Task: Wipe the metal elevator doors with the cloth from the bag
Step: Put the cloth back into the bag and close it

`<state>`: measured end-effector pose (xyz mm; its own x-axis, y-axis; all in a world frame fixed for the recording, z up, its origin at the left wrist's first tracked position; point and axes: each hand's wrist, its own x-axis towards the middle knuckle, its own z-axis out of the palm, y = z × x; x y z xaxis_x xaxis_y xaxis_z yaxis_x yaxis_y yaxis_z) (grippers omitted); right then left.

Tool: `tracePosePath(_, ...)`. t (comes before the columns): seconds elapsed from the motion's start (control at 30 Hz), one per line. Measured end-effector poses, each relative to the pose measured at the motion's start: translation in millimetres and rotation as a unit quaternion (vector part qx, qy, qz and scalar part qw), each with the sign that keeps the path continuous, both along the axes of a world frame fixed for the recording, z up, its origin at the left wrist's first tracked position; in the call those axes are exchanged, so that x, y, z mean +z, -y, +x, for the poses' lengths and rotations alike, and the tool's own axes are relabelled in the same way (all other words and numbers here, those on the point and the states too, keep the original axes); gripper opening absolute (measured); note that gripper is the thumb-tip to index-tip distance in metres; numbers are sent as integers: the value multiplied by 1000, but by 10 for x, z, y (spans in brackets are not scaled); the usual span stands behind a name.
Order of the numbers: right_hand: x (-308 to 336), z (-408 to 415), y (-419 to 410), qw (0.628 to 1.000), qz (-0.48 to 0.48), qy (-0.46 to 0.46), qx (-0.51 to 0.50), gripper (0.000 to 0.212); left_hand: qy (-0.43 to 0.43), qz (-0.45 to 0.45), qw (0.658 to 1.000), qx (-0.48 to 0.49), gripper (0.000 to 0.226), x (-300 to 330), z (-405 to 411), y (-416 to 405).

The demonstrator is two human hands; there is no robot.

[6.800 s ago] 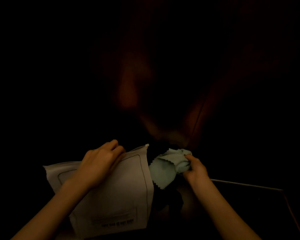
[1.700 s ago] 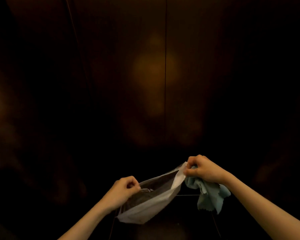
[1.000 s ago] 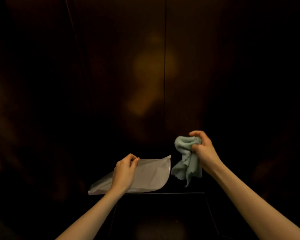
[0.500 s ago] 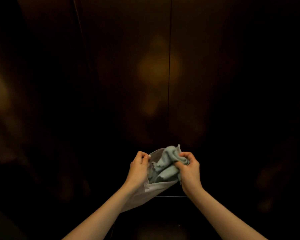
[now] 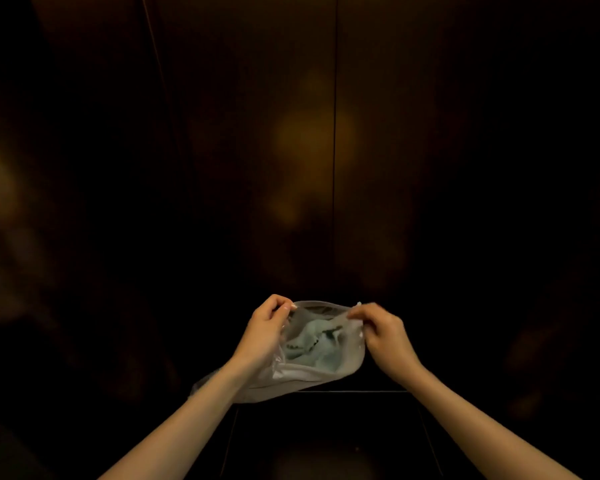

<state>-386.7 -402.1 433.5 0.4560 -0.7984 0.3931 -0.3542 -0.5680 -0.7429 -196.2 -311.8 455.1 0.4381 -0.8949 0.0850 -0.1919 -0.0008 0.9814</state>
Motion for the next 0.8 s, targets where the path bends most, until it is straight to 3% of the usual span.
tracePosePath(0.07, 25, -51, 143, 995, -40, -92, 15, 47, -30, 11, 999, -23, 23, 57, 57, -25)
tracePosePath(0.17, 28, -89, 360, 962, 14, -266, 55, 81, -44, 36, 996, -68, 24, 123, 132, -49)
tracePosePath(0.23, -12, -63, 435, 950, -1, -304, 68, 78, -45, 49, 994, -83, 23, 142, 177, -60)
tracePosePath(0.4, -93, 37, 435, 936, -88, -332, 76, 39, -53, 87, 986, -129, 22, 134, 302, -126)
tracePosePath(0.5, -68, 103, 383, 935, -105, -329, 81, 5, 31, 121, 980, -153, 12, 126, 383, -213)
tracePosePath(0.6, -45, 75, 367, 947, -61, -307, 73, 18, 167, 207, 941, -209, 22, 129, 513, -292)
tracePosePath(0.7, -14, -37, 407, 963, -38, -262, 59, 17, 255, 289, 887, -256, 21, 73, 662, -364)
tracePosePath(0.8, 17, -156, 468, 975, -7, -221, 33, 16, 312, 307, 874, -211, 17, -62, 741, -407)
